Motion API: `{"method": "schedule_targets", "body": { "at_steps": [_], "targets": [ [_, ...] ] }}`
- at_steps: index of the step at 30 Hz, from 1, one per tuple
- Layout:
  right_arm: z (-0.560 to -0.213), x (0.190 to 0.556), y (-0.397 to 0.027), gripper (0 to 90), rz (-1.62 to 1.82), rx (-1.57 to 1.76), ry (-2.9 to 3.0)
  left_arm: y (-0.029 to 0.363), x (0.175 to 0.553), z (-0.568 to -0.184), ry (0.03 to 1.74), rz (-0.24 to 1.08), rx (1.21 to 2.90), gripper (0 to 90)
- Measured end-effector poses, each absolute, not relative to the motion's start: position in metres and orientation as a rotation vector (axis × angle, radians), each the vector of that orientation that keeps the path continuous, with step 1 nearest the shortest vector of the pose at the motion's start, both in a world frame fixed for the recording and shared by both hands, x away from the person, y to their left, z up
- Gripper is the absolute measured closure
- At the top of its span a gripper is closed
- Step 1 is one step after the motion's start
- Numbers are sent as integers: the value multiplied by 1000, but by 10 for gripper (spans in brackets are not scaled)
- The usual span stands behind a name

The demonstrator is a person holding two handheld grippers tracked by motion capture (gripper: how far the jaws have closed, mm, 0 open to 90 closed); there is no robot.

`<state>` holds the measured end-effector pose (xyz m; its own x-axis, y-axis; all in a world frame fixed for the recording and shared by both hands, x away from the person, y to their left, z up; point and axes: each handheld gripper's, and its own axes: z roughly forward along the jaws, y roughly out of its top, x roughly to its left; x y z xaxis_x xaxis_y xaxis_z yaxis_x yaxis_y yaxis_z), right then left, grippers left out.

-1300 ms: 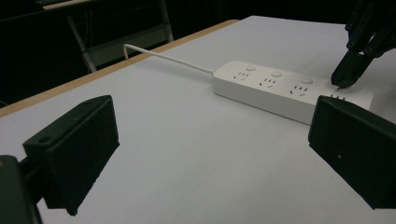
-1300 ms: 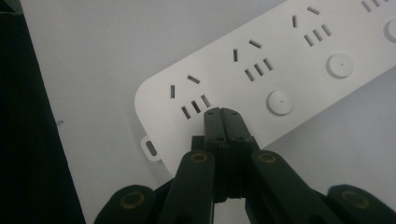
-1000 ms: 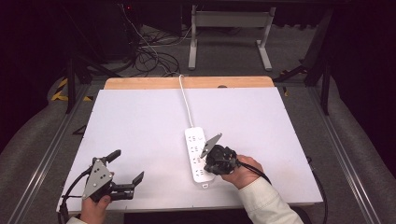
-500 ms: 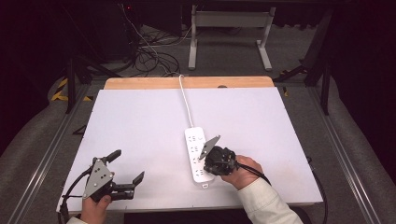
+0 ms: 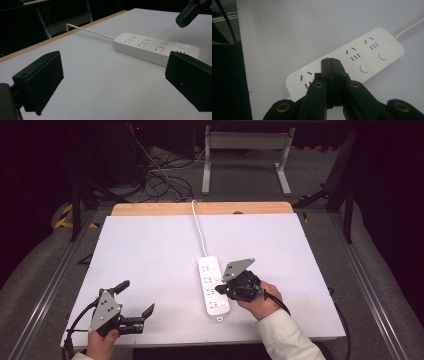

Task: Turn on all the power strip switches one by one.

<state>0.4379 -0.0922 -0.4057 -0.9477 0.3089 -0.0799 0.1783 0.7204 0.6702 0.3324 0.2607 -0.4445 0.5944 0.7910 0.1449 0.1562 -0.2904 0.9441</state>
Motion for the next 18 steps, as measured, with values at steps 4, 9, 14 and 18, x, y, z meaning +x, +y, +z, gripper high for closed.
{"method": "schedule_targets", "body": {
  "at_steps": [4, 9, 14, 18],
  "targets": [
    [-405, 441, -92, 900, 1043, 402, 2735, 261, 332, -445, 778, 762, 1784, 20],
    [-407, 447, -92, 900, 1053, 436, 2709, 261, 332, -445, 779, 762, 1785, 20],
    [-416, 459, -89, 900, 1040, 474, 2715, 261, 332, -445, 779, 762, 1784, 20],
    [-421, 464, -88, 900, 1027, 491, 2723, 262, 333, -444, 775, 766, 1789, 20]
  ]
}}
